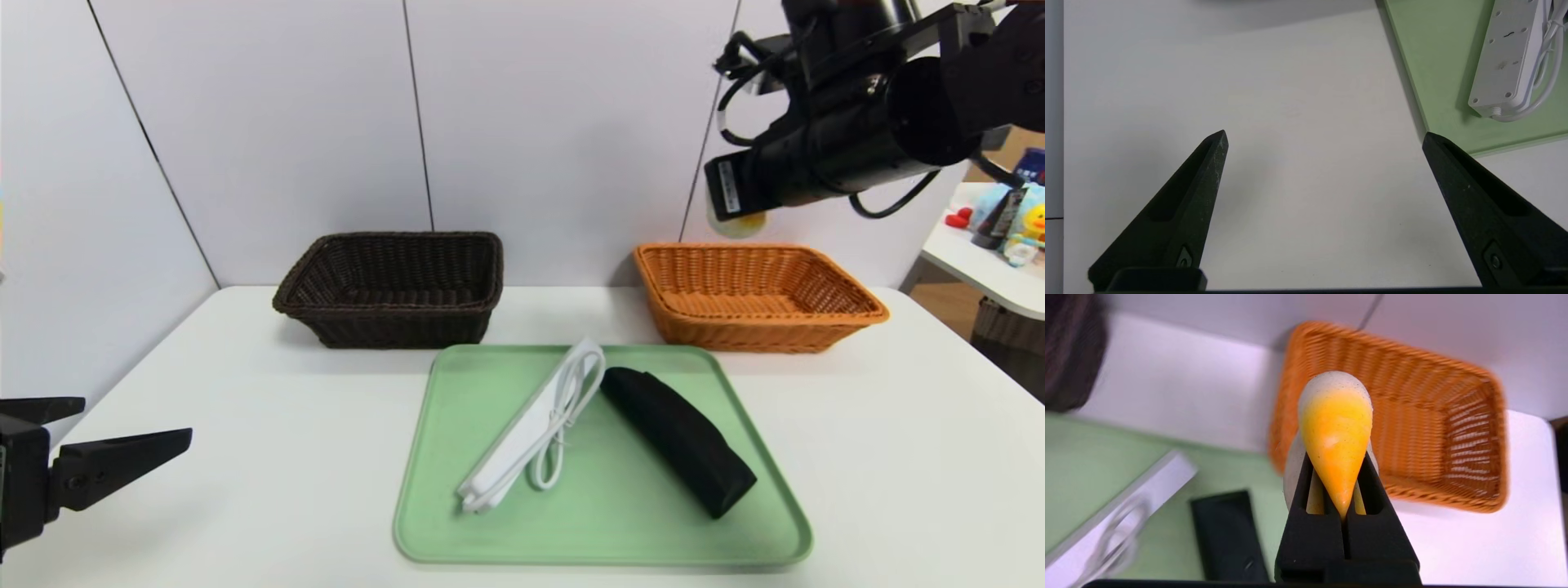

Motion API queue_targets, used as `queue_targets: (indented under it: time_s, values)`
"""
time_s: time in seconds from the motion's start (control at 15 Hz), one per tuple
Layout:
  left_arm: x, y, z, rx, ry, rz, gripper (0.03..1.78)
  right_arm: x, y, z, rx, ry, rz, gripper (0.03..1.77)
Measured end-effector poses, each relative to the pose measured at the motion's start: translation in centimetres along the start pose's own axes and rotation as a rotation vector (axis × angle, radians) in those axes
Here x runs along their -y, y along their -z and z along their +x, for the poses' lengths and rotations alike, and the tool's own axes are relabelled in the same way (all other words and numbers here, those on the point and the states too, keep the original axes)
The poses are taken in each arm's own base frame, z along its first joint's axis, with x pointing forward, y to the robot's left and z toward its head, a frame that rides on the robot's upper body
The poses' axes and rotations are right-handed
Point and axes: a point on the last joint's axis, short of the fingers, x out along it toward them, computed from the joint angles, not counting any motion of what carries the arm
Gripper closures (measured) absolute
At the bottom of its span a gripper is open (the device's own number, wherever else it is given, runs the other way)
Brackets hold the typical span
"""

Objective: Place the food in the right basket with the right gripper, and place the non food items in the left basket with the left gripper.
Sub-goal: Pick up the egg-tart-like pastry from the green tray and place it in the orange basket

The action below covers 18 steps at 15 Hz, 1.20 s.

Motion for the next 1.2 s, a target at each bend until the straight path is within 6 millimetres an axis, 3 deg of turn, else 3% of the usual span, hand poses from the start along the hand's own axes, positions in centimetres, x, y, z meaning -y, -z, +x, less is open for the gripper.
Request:
queue_targets:
  time_s: [0.13,0.33,0.67,0.87,1.2]
  values:
    - [0.0,-0.1,0.1,0.000,0.000,-0.001,0.12,2.7,-0.4,2.5,0.013,0.068,0.046,1.73]
    - [0.0,-0.2,0.6,-0.013,0.000,0.000,0.12,5.1,0.3,6.4,-0.009,0.106,0.085,1.73]
    - [0.0,0.0,1.2,-0.041,-0.002,-0.016,0.12,6.0,2.0,11.1,-0.069,0.134,0.102,1.73]
    - [0.0,0.1,1.1,-0.041,-0.002,-0.018,0.12,5.9,2.5,12.2,-0.085,0.136,0.101,1.73]
    - [0.0,0.0,1.1,-0.037,-0.003,-0.019,0.12,5.9,3.0,12.5,-0.113,0.137,0.092,1.73]
